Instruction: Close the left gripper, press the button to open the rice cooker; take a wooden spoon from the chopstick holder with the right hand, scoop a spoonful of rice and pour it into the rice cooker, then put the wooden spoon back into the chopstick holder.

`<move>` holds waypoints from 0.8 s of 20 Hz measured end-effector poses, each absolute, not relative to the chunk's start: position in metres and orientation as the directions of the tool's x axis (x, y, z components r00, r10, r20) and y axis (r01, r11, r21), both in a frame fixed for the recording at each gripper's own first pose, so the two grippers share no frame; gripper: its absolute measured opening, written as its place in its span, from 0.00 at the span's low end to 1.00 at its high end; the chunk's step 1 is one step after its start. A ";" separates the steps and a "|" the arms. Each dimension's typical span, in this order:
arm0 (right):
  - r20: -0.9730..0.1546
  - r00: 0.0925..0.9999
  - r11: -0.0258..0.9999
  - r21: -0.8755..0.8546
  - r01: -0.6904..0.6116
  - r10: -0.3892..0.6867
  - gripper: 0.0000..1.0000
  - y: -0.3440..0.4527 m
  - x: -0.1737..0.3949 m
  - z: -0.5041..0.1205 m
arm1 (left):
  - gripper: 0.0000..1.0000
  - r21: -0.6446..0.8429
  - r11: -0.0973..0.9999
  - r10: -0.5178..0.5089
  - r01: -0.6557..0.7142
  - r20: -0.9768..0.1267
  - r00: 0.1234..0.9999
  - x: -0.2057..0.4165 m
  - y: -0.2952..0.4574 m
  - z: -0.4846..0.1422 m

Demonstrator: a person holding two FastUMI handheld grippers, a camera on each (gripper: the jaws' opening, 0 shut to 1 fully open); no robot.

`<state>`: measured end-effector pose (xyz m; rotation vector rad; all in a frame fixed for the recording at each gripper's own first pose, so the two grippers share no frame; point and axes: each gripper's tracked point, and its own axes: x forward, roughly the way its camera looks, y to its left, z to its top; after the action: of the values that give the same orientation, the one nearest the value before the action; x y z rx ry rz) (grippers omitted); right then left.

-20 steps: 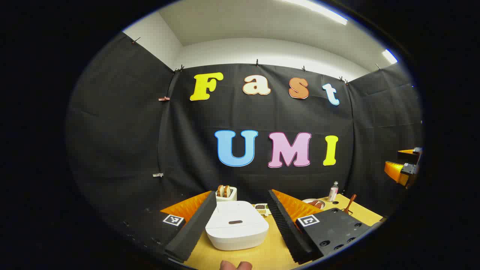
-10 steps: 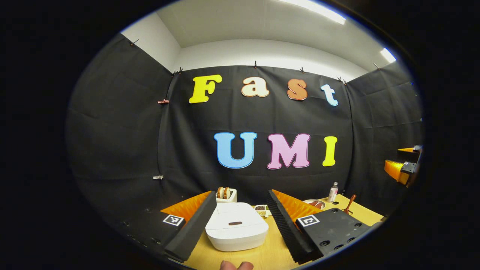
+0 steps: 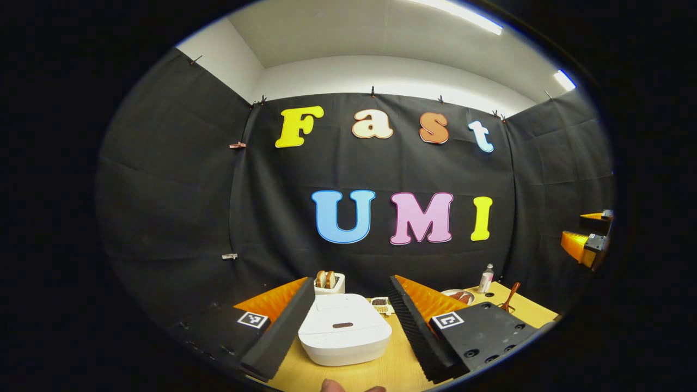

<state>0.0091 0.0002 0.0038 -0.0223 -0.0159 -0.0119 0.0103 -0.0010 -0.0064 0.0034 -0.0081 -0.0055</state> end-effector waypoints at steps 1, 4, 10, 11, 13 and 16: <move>0.019 1.000 1.000 -0.025 0.011 -0.011 0.97 0.001 0.010 0.004 | 0.92 0.001 1.000 -0.017 0.017 0.012 1.000 0.012 -0.004 -0.006; 0.009 1.000 0.999 -0.040 -0.002 0.002 0.97 0.006 0.012 -0.001 | 0.74 -0.003 0.999 -0.052 0.052 0.009 0.999 0.020 -0.009 -0.009; 0.003 1.000 0.998 -0.055 0.000 0.000 0.97 0.008 0.014 -0.005 | 0.08 -0.089 0.976 -0.200 0.197 -0.021 0.980 0.043 -0.024 -0.027; -0.001 1.000 0.998 -0.056 0.003 -0.003 0.97 0.006 0.013 -0.006 | 0.07 -0.100 0.974 -0.208 0.204 -0.037 0.977 0.052 -0.020 -0.036; -0.001 1.000 0.999 -0.052 0.012 -0.012 0.96 0.002 0.013 -0.006 | 0.03 -0.114 0.973 -0.212 0.200 -0.102 0.972 0.072 -0.007 -0.059; -0.011 0.999 0.998 -0.056 0.030 -0.031 0.97 -0.005 0.008 -0.008 | 0.05 -0.227 0.950 -0.259 0.212 -0.203 0.944 0.101 -0.004 -0.090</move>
<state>0.0084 -0.0051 -0.0084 -0.0558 0.0115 -0.0307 0.1009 -0.0041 -0.0896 -0.2042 0.2334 -0.2421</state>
